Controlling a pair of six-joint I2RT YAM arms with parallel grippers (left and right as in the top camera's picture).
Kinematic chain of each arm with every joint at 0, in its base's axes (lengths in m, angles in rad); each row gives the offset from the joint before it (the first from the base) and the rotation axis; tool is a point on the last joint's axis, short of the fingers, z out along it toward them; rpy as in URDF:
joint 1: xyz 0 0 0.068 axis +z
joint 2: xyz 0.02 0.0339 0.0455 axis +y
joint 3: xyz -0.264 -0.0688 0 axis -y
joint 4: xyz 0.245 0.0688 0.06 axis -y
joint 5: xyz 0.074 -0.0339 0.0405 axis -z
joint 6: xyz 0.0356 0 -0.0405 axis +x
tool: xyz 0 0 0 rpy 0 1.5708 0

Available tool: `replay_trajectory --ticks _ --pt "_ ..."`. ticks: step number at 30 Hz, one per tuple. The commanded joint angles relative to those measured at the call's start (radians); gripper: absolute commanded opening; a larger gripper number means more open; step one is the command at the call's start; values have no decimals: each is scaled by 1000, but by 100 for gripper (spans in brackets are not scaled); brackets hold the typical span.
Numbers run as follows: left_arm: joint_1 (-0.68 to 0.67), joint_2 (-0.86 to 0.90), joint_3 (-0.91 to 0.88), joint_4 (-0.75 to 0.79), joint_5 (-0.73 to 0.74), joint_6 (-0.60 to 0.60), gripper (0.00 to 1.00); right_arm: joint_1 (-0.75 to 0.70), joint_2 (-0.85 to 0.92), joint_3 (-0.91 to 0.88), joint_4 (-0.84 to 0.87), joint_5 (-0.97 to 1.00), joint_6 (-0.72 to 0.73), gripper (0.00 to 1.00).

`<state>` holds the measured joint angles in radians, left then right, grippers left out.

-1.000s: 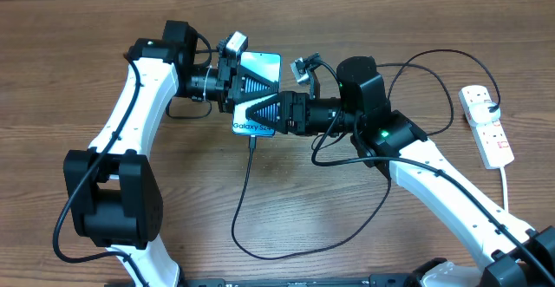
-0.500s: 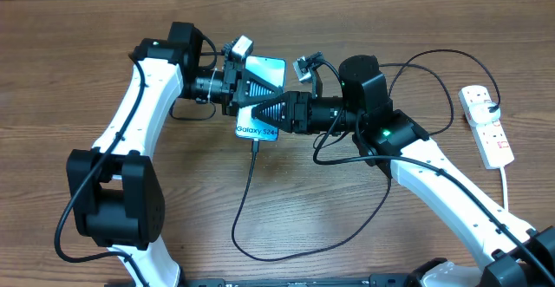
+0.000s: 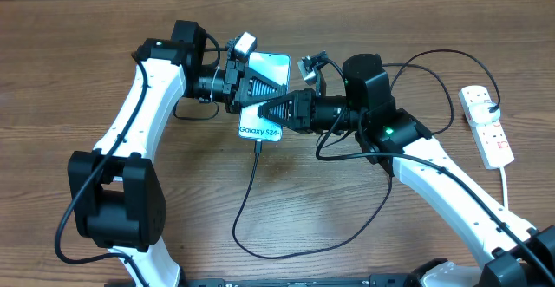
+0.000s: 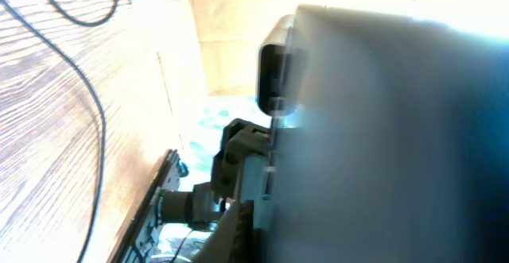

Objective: Plug charger to phone and switch on socket
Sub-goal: 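Push the plug into the phone port with the right gripper, then lower the plugged phone flat onto the table with the right gripper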

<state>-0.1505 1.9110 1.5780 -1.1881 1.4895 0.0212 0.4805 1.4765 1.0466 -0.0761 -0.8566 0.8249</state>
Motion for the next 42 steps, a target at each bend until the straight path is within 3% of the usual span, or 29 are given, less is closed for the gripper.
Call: replay_trajectory --ticks 1,4,10,14,21,26,42 --pt "-14 -26 2 -11 -109 -29 20 13 -10 20 13 10 -49 4" --pt "-13 -26 2 -11 -116 -29 31 13 -10 20 -6 16 -49 4" --pt "18 -26 2 -4 -211 -29 64 -1 -10 20 -127 112 -89 4" --pt "42 -26 2 -5 -369 -30 100 -23 -10 20 -217 159 -137 4" --pt "50 -26 2 -4 -806 -89 100 -33 11 19 -398 431 -229 4" --pt "45 -26 2 8 -1058 -89 100 -32 85 19 -447 470 -249 4" --pt "45 -26 2 26 -1108 -89 100 -30 428 13 -345 404 -257 4"
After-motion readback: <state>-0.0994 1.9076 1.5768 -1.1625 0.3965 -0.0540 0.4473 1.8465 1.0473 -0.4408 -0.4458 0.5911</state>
